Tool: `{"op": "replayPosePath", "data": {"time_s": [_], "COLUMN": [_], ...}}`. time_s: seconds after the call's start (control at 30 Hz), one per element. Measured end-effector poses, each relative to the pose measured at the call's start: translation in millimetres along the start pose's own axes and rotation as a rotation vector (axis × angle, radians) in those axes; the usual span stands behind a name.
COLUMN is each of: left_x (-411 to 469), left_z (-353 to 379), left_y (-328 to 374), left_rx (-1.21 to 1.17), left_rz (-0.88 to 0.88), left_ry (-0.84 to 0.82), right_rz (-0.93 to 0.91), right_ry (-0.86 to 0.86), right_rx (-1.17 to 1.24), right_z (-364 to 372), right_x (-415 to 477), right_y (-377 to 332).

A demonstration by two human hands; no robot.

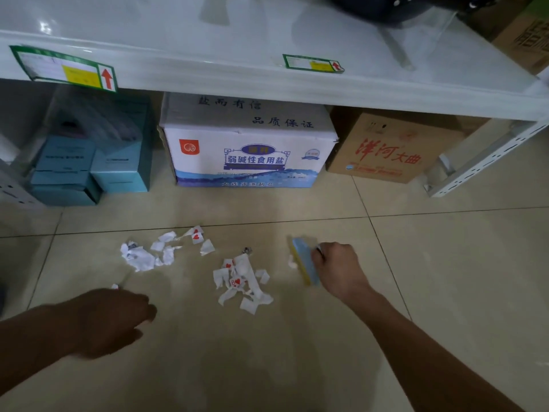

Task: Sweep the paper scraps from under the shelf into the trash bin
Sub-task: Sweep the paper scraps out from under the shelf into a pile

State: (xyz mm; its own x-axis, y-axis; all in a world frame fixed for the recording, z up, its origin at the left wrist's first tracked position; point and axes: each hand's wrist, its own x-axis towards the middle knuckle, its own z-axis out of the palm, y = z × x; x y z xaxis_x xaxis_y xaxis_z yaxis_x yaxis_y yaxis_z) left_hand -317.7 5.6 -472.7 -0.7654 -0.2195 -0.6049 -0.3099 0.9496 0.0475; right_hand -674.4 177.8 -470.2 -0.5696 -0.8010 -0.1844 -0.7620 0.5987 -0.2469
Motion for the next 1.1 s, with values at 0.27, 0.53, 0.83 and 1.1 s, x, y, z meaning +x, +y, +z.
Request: {"op": "replayPosePath", "data": {"time_s": [0.27,0.53,0.83,1.1], "left_x": [-7,-41,-69,-78], "left_z": [-25,6,44,61], "left_y": [4,-14,-37,-43], "left_rx": [-0.001,0.017,-0.096,-0.158], "left_rz": [-0.083,-0.126,-0.211,-0.226], "left_ry": [-0.014,-0.206,-0.260,-0.208], "right_rz": [0.116,-0.029,-0.084,-0.274], "right_ry": [0.093,0.109,0.088,0.195], "right_rx": [-0.150,0.153,-0.072,-0.058], "right_z": [17,48,55,40], "right_x": [-44,-31,4,54], "right_y": [-29,-131,-154,-221]}}
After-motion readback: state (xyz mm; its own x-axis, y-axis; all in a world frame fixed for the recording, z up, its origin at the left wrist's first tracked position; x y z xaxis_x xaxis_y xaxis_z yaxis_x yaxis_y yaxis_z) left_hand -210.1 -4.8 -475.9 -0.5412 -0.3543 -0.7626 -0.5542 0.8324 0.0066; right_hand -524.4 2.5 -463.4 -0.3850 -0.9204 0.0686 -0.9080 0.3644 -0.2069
